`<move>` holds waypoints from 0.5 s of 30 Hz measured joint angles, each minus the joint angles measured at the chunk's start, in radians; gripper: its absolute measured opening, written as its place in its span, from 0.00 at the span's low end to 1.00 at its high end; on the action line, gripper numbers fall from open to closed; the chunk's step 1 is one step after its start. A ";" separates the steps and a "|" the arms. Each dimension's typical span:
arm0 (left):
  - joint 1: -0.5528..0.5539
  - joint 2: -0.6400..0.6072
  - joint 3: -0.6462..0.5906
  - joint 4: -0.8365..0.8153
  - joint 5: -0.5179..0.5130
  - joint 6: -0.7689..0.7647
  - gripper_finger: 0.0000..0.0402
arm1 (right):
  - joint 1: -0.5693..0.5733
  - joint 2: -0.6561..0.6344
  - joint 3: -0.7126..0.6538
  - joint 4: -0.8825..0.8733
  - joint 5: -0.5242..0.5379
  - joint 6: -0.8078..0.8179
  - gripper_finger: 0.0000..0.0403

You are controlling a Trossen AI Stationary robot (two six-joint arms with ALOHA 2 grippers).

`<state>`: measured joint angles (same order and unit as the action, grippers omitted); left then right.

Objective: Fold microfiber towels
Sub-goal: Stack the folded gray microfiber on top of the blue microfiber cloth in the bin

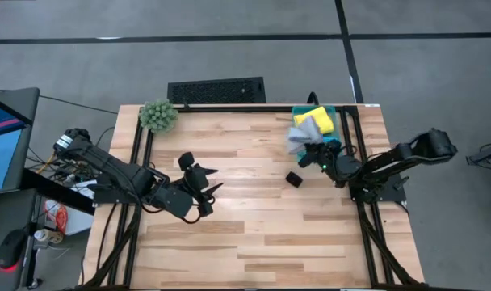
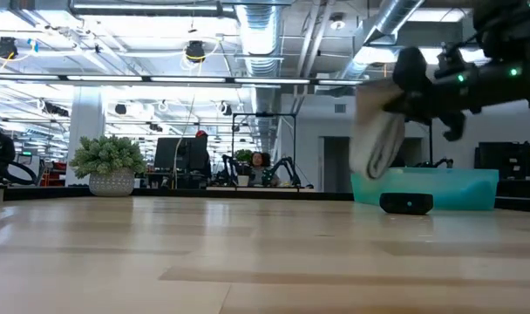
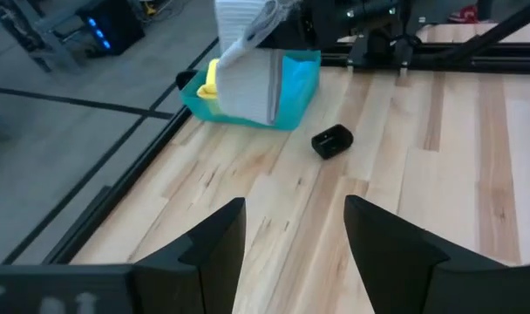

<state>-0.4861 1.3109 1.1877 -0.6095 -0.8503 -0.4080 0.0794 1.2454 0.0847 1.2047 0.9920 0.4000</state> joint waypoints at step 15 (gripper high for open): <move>0.000 0.000 0.000 -0.044 0.046 -0.073 0.47 | -0.033 -0.010 -0.046 -0.253 0.202 0.126 0.06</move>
<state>-0.4858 1.3109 1.1877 -0.6530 -0.8039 -0.4805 0.0463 1.2354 0.0387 0.9514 1.1945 0.5259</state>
